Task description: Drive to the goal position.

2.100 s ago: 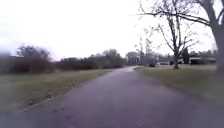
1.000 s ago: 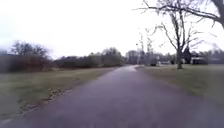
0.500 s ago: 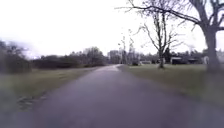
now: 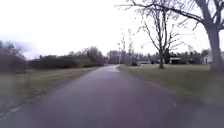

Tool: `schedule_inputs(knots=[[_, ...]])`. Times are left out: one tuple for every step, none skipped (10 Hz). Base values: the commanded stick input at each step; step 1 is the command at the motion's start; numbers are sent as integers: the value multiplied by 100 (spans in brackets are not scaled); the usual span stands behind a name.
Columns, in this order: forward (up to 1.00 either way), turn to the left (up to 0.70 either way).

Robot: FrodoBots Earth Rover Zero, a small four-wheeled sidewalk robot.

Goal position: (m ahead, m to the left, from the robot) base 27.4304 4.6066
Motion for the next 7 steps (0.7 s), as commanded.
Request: schedule_inputs(knots=[[100,0],[100,0],[100,0],[100,0],[100,0],[100,0],[100,0]])
